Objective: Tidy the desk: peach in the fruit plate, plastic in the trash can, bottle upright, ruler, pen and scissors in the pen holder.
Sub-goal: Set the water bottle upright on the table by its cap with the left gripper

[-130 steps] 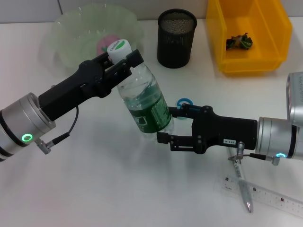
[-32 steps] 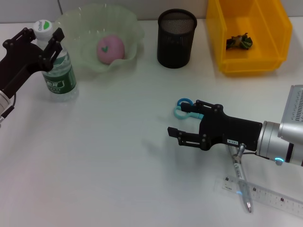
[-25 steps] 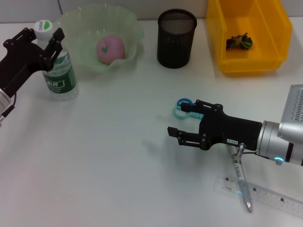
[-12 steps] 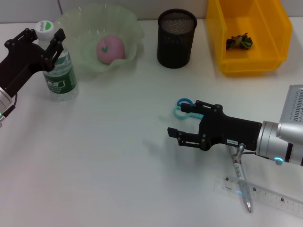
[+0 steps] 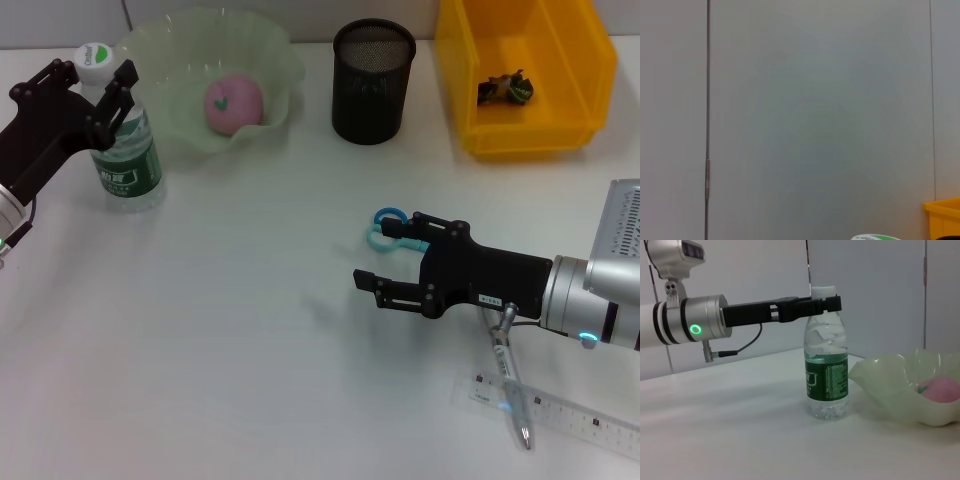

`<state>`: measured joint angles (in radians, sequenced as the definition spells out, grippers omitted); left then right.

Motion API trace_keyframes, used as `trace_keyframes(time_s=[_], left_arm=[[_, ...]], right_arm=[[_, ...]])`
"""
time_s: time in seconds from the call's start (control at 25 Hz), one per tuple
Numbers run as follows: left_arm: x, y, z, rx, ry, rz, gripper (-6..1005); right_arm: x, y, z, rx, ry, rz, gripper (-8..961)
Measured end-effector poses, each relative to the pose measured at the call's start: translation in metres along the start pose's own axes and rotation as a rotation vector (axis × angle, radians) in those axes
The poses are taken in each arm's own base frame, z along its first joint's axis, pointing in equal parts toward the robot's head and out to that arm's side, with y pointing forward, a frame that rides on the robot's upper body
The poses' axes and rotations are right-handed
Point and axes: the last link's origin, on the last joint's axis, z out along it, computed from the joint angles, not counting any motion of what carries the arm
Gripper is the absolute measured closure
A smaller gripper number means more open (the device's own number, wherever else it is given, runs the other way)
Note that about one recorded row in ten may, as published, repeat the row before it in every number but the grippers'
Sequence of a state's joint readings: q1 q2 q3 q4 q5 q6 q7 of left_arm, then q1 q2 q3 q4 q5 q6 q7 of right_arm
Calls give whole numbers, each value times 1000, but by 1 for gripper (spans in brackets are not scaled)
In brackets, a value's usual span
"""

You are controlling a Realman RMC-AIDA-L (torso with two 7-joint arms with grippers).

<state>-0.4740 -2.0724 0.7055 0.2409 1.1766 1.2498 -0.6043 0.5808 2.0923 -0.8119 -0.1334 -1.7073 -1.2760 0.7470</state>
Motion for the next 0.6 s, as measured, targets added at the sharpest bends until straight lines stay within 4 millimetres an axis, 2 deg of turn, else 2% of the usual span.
trace_keyframes(time_s=[0.6], left_arm=[[1, 0, 0, -6, 3, 3, 554]], right_arm=[[-2, -1, 1, 1, -2, -3, 240]])
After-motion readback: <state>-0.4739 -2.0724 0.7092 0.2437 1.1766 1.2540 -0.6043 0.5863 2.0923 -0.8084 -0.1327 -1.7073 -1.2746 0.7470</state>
